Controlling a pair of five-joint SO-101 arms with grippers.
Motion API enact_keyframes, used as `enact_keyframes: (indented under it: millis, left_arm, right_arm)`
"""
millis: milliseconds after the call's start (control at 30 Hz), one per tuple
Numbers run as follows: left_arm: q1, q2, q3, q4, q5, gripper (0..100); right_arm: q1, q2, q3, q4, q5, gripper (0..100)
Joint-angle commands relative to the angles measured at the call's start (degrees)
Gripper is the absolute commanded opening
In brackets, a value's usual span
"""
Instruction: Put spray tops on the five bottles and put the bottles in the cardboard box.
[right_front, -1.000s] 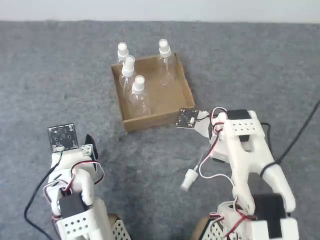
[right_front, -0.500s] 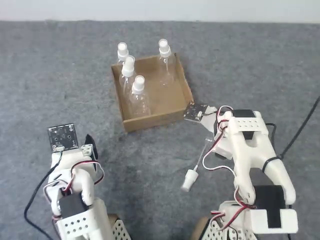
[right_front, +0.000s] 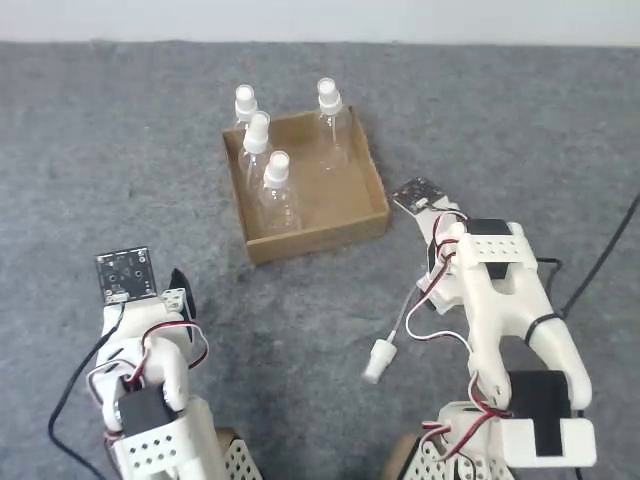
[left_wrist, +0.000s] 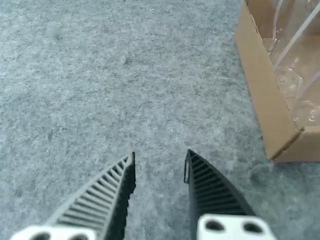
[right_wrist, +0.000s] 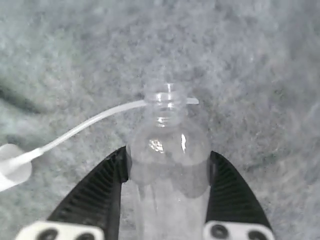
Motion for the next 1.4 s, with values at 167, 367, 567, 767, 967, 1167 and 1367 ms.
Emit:
enact_keyframes:
  millis: [167, 367, 567, 767, 967, 1167, 1367]
  left_arm:
    - [0.26, -1.05, -0.75, -1.58, -0.62, 16]
    - [0.26, -1.05, -0.75, -1.58, -0.62, 16]
    - [0.26, -1.05, -0.75, -1.58, -0.7, 16]
    - [0.26, -1.05, -0.75, -1.58, -0.7, 16]
    - [0.26, -1.05, -0.75, -1.58, -0.7, 16]
    - [0.26, -1.05, -0.75, -1.58, -0.7, 16]
    - [0.26, -1.05, -0.75, -1.58, -0.7, 16]
  right_arm:
    - [0.4, -1.01, -1.14, -0.04, 3.34, 24.0]
    - [0.4, -1.01, -1.14, -0.22, 8.26, 21.7]
    - [0.66, -1.19, -1.14, -0.4, 8.18, 9.1]
    - [0.92, -4.35, -1.05, 0.4, 8.0, 7.1]
    - [0.84, -14.29, -1.05, 7.69, 7.91, 7.0]
    - [0.84, -24.4, -0.88, 11.82, -1.14, 7.0]
    - [0.4, -30.81, -0.79, 11.21, -13.19, 7.0]
